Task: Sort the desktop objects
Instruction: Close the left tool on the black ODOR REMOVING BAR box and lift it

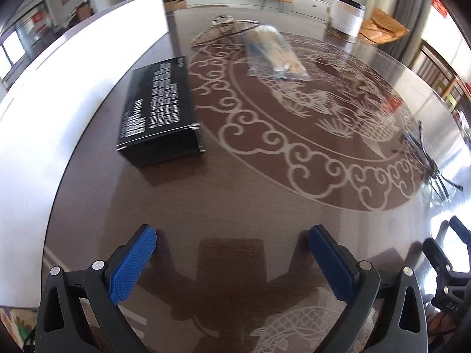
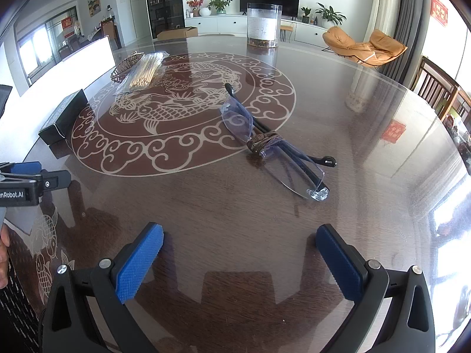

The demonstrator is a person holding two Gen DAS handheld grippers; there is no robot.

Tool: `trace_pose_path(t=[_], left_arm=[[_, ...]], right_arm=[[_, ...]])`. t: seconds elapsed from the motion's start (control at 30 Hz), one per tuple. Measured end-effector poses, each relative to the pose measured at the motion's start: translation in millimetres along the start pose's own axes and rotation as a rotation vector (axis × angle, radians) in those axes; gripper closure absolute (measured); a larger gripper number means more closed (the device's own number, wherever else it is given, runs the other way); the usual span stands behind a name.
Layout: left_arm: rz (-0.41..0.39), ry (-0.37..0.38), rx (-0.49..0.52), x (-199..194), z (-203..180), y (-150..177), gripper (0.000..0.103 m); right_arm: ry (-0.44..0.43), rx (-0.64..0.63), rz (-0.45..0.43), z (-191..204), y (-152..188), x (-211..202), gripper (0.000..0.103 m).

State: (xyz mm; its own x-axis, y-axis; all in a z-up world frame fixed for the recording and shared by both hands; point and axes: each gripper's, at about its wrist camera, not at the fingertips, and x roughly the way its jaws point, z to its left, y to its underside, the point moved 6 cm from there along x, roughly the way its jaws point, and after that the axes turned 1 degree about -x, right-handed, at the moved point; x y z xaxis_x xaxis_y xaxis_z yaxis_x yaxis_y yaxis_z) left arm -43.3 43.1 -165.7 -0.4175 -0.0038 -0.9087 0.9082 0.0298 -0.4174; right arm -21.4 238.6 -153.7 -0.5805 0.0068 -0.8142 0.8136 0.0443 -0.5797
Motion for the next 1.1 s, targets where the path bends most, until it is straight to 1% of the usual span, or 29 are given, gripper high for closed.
trace_pose_path(t=[0.1, 0.17, 0.27, 0.33, 0.53, 0.73, 0.83, 0.97, 1.0, 1.03, 1.07, 1.1], left_arm=[[-0.007, -0.034, -0.074, 3, 20, -5, 0.000], [-0.011, -0.041, -0.086, 6, 25, -10, 0.000], [-0.013, -0.035, -0.069, 14, 29, -24, 0.000], [-0.014, -0.037, -0.074, 18, 32, -34, 0.000], [-0.048, -0.032, -0.060, 30, 34, -63, 0.000], [-0.059, -0.033, -0.064, 41, 41, -89, 0.000], [-0.060, -0.024, -0.047, 48, 42, -104, 0.000], [-0.093, 0.000, 0.002, 53, 44, -116, 0.000], [-0.103, 0.001, 0.008, 54, 45, -118, 0.002], [-0.132, 0.005, 0.015, 51, 45, -120, 0.011], [-0.162, 0.008, 0.020, 48, 47, -124, 0.038], [-0.173, 0.020, 0.025, 46, 46, -126, 0.046]], right_arm=[[0.000, 0.000, 0.000, 0, 0, 0, 0.000], [0.000, 0.000, 0.000, 0, 0, 0, 0.000], [0.001, 0.001, 0.000, 0, 0, 0, 0.000], [0.000, 0.001, 0.000, 0, 0, 0, 0.000], [0.000, 0.001, 0.000, 0, 0, 0, 0.000], [0.001, 0.002, 0.000, 0, 1, 0, 0.000], [0.001, 0.002, 0.000, 0, 1, 0, 0.000], [0.001, 0.002, 0.000, 0, 1, 0, 0.000], [0.001, 0.002, 0.000, 0, 1, 0, 0.000], [0.000, 0.002, 0.000, 0, 1, 0, 0.000], [0.001, 0.003, -0.001, 0, 1, 0, 0.000], [0.001, 0.003, -0.001, 0, 1, 0, 0.000]])
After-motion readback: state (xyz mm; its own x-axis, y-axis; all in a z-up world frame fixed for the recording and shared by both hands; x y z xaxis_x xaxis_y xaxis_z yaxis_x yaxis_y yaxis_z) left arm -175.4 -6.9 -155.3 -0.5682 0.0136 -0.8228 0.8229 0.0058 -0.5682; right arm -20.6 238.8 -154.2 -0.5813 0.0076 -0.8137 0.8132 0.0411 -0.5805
